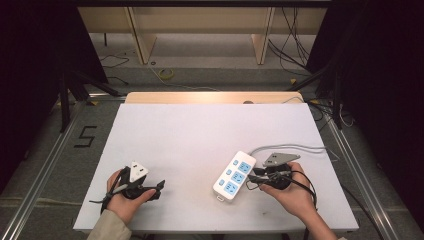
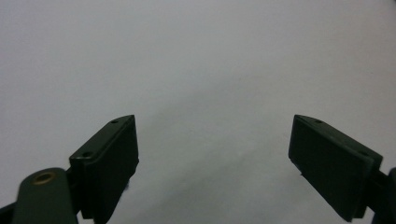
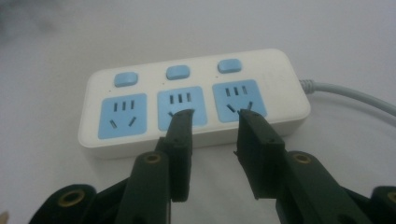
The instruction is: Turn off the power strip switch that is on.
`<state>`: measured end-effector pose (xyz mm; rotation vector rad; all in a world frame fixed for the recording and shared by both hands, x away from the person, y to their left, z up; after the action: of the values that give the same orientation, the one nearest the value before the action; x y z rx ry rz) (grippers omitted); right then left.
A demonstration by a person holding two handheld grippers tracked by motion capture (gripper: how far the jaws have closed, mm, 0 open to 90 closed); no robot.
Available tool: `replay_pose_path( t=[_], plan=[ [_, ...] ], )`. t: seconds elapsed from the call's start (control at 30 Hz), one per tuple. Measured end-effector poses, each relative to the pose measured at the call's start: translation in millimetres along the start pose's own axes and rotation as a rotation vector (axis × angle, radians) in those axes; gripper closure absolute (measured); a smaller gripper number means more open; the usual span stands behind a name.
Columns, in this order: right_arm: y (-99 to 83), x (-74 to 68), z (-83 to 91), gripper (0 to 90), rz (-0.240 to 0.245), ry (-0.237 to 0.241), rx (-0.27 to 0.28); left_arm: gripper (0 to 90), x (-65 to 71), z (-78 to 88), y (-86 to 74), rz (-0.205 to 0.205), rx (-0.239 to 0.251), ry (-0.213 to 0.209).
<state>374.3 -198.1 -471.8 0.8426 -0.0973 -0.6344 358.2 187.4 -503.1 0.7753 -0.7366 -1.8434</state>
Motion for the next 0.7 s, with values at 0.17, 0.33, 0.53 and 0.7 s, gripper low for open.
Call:
replay_pose_path(
  t=[0.17, 0.33, 0.53, 0.7],
  plan=[
    [-6.5, 7.0, 6.9, 63.2, -0.013, -0.016, 0.008, 15.6, 0.1, 0.0, -0.1, 0.000, 0.000, 0.001],
    [-13.4, 13.4, 13.3, 59.8, -0.035, -0.031, 0.019, 15.6, -0.2, -0.1, -0.3, -0.001, -0.001, 0.002],
    [-20.7, 19.8, 20.5, 56.9, -0.057, -0.044, 0.031, 15.6, -0.3, 0.0, -0.5, -0.001, -0.002, 0.003],
    [-28.1, 24.5, 25.8, 54.8, -0.072, -0.060, 0.036, 15.6, -0.8, -0.4, -0.8, -0.001, -0.003, 0.002]
  ],
)
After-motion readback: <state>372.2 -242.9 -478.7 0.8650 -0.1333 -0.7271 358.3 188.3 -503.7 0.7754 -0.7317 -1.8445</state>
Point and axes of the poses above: each handheld gripper's, and its own axes: z roughly backward along the jaws, y roughly out of its top, x roughly to its right, the point moved 4 cm from there along -z, roughly forward along the jaws, and after that the axes turned 11 degrees about y, right-handed, at the moved point
